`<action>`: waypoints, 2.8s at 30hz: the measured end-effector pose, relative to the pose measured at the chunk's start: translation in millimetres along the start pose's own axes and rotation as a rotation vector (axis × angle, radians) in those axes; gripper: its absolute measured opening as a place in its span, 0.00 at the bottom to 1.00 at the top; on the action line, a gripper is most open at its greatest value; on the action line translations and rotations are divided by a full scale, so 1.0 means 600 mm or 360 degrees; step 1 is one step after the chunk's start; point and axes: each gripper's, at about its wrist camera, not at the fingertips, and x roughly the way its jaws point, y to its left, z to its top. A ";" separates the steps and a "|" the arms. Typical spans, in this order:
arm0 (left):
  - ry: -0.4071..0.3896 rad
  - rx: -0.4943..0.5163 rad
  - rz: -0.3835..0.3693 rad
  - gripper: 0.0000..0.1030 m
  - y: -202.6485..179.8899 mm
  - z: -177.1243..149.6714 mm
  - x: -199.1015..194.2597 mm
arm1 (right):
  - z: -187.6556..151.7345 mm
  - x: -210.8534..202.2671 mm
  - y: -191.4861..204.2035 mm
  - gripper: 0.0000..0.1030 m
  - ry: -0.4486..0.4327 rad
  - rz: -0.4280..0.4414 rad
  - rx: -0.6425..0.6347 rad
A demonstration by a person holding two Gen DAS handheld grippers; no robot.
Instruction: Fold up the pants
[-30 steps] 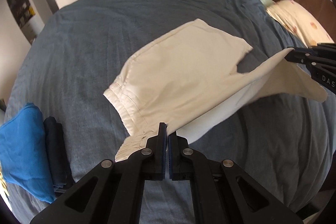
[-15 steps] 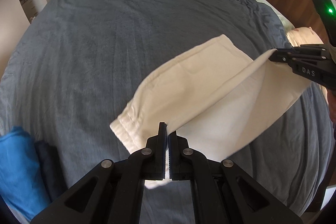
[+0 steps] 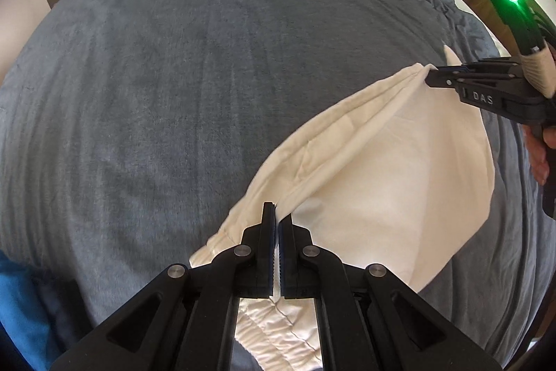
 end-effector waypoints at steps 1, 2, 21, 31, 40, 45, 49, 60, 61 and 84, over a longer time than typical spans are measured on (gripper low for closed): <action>-0.0002 -0.0002 0.0004 0.03 0.003 0.002 0.004 | 0.006 0.008 -0.001 0.03 0.0000 0.0004 0.0012; -0.0002 -0.0009 0.0002 0.03 0.007 0.007 0.007 | 0.010 0.014 -0.002 0.03 0.0004 0.0006 0.0024; 0.0101 -0.0183 0.0065 0.34 0.055 0.040 0.072 | 0.017 0.092 -0.009 0.08 0.0071 -0.0018 0.0154; -0.0023 -0.0032 0.0212 0.58 0.049 0.048 0.009 | 0.000 0.031 -0.032 0.40 -0.0032 -0.0108 0.0324; -0.0029 0.0010 0.0256 0.58 0.040 0.052 -0.023 | 0.017 -0.016 -0.040 0.57 -0.0106 -0.0307 0.0327; -0.0148 0.0084 0.0216 0.59 0.011 0.060 -0.077 | -0.006 -0.075 -0.057 0.57 -0.0195 -0.0207 0.0486; -0.0244 0.0174 0.0138 0.59 -0.025 0.073 -0.121 | -0.040 -0.132 -0.063 0.57 -0.0302 -0.0168 0.0580; -0.0348 0.0639 0.0021 0.59 -0.179 0.119 -0.116 | -0.232 -0.224 -0.132 0.57 -0.0510 -0.0142 0.1170; -0.0345 0.0685 0.0010 0.59 -0.197 0.118 -0.111 | -0.245 -0.224 -0.139 0.57 -0.0517 -0.0154 0.1211; -0.0218 0.1073 0.0049 0.59 -0.314 0.162 0.064 | -0.391 -0.013 -0.214 0.27 -0.0470 0.0237 0.1902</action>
